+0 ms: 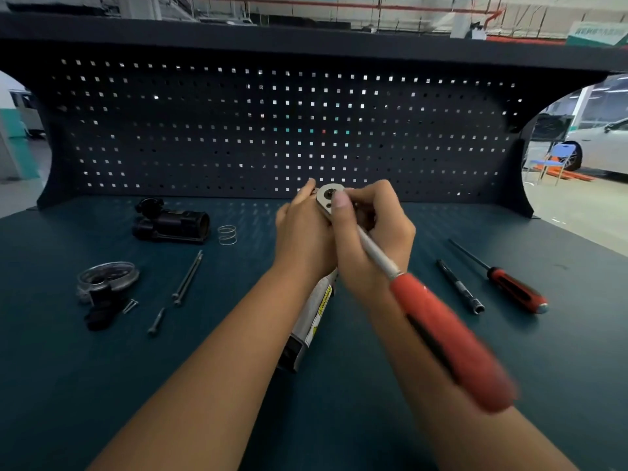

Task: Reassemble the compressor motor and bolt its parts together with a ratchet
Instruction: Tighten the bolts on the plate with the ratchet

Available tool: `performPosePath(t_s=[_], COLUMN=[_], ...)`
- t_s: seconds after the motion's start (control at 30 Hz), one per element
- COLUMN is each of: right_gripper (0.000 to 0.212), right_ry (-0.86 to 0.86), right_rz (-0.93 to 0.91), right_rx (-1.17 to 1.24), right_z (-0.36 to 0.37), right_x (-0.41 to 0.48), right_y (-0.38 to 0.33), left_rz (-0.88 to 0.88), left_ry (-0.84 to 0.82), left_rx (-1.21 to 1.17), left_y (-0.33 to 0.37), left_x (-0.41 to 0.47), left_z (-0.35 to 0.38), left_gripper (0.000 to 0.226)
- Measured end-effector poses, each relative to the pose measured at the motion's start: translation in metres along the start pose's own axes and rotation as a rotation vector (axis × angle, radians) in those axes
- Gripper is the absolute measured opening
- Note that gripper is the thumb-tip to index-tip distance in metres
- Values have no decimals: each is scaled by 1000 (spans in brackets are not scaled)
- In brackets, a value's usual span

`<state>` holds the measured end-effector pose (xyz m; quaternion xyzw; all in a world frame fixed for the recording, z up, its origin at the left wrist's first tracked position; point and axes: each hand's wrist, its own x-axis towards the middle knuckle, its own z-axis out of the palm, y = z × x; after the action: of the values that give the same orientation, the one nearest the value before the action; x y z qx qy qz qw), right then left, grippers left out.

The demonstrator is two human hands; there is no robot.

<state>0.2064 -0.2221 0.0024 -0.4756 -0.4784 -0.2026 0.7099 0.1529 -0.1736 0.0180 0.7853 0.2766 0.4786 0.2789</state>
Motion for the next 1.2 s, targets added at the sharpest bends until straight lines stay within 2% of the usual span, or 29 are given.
performPosePath(t_s=[0.03,0.1,0.17,0.23,0.27,0.33,0.37,0.47,0.57,0.63,0.7,0.8,0.9,0.97,1.0,1.07,1.2], right_gripper=[21,25,27,35,37,34,31,23,17,22,21,21,25,35,38,35,24], right_ry=[-41,-133,-275,-459,-530,-548,-489,-190,58,83,27,-152,-290,-410,-435,-378,-95], right_rz=[70,212,442,641,671,592,501,183,-32,-195,-229,47,528,781,794,613,180], right_rx=[128,373,574,583,562,579,589,391,107,-46,-56,260,580,638,639,587,342], right_z=[-3,-7,-10,-13,-16,-18,-18,-10,2,3,0,-7,-15,-20,-22,-21,-11], right_x=[5,19,40,59,63,60,53,22,-1,-8,-4,10,36,53,55,48,14], right_y=[0,1,4,9,12,15,15,11,6,7,8,3,7,12,14,16,10], left_rz=[-4,10,45,85,88,78,75,22,12,5,-33,-13,21,36,44,36,-15], left_ry=[-31,-40,-20,-21,-31,-33,-29,-32,-50,-41,-40,-15,11,27,26,15,0], left_rx=[56,110,85,136,164,166,160,161,215,194,125,195,240,220,226,221,236], left_y=[-2,-7,-8,-9,-9,-9,-8,-7,-8,-10,-8,-8,-9,-6,-6,-5,-5], left_x=[1,4,4,4,4,5,6,5,7,8,8,7,5,2,2,4,7], left_z=[0,2,2,4,5,5,4,4,8,11,10,11,13,13,13,13,11], left_gripper=[26,14,25,34,36,37,35,30,23,20,21,18,26,31,32,30,15])
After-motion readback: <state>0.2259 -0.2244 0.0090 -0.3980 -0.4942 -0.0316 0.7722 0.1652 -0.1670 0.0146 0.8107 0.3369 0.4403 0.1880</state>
